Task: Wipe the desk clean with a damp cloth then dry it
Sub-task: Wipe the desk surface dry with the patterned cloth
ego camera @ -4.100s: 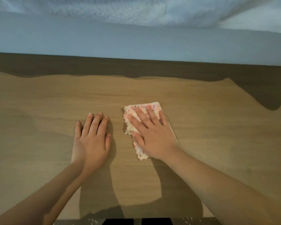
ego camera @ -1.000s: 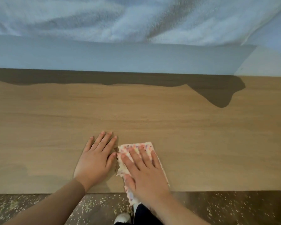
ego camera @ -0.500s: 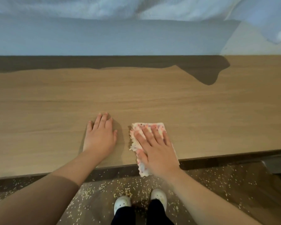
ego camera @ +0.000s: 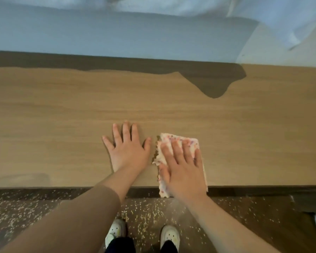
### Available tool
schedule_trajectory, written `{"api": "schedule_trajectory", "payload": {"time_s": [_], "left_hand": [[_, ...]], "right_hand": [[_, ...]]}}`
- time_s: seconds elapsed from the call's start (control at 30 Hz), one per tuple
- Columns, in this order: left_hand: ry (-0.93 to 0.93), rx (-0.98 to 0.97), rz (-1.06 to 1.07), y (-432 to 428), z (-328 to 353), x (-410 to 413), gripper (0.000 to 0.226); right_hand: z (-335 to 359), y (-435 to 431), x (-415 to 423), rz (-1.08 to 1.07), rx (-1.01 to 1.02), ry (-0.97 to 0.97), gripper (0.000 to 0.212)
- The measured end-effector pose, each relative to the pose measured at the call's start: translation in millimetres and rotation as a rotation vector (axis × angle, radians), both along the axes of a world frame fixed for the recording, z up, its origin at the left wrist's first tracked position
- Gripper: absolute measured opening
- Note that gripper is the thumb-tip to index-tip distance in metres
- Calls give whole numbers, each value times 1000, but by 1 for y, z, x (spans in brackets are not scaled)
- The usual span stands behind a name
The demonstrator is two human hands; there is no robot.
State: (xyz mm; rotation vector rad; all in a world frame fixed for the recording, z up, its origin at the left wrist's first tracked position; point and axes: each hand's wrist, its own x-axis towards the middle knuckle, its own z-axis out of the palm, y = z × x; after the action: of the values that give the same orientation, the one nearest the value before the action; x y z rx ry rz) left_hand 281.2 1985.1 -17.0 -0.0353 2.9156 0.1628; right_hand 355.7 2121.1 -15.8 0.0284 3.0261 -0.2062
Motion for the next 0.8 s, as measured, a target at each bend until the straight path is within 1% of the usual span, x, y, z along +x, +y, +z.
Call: {"api": "schedule_trajectory", "payload": {"time_s": [0.03, 0.07, 0.1, 0.17, 0.23, 0.27, 0.3, 0.33, 0.37, 0.4, 0.47, 0.5, 0.53, 0.57, 0.6, 0.63, 0.67, 0.73, 0.77, 0.8], "left_hand": [[23, -18, 5, 2, -2, 0, 67], [37, -27, 6, 2, -3, 0, 67], [40, -32, 4, 2, -3, -1, 67], [41, -42, 2, 4, -2, 0, 68], [67, -42, 8, 5, -1, 2, 69], [82, -39, 12, 5, -2, 2, 69], [95, -35, 17, 5, -2, 2, 69], [105, -28, 22, 4, -3, 2, 69], [112, -17, 26, 4, -3, 2, 69], [117, -7, 29, 4, -4, 2, 68], [124, 5, 34, 4, -4, 2, 65], [127, 14, 38, 4, -4, 2, 64], [132, 24, 42, 3, -4, 2, 63], [138, 31, 44, 3, -4, 3, 63], [143, 34, 45, 3, -5, 3, 63], [146, 34, 45, 3, -5, 3, 63], [148, 33, 45, 3, -5, 2, 63], [147, 28, 46, 3, -6, 2, 63], [150, 28, 47, 3, -6, 2, 63], [152, 28, 47, 3, -6, 2, 63]], "right_hand": [[1, 5, 0, 112, -11, -27, 57], [4, 17, -3, 162, -15, -64, 56], [4, 37, -6, 153, 4, -108, 55], [4, 86, -18, -5, 53, -104, 55], [5, 128, -38, -299, 22, -121, 56], [9, 139, -47, -442, -26, -125, 56], [11, 138, -54, -536, -63, -131, 56], [11, 125, -59, -546, -66, -139, 56], [11, 104, -60, -465, -46, -139, 56], [11, 77, -56, -310, -42, -125, 57], [10, 25, -39, 80, -69, -124, 60], [10, 11, -31, 223, -79, -142, 62], [10, 12, -29, 297, -62, -154, 62], [11, 25, -34, 309, -27, -151, 60], [7, 47, -40, 262, 20, -128, 58], [4, 73, -46, 155, 48, -110, 56], [4, 103, -52, -9, 53, -126, 56], [9, 151, -58, -383, -13, -157, 57], [12, 159, -58, -507, -41, -154, 57], [13, 152, -55, -551, -25, -157, 58]]}}
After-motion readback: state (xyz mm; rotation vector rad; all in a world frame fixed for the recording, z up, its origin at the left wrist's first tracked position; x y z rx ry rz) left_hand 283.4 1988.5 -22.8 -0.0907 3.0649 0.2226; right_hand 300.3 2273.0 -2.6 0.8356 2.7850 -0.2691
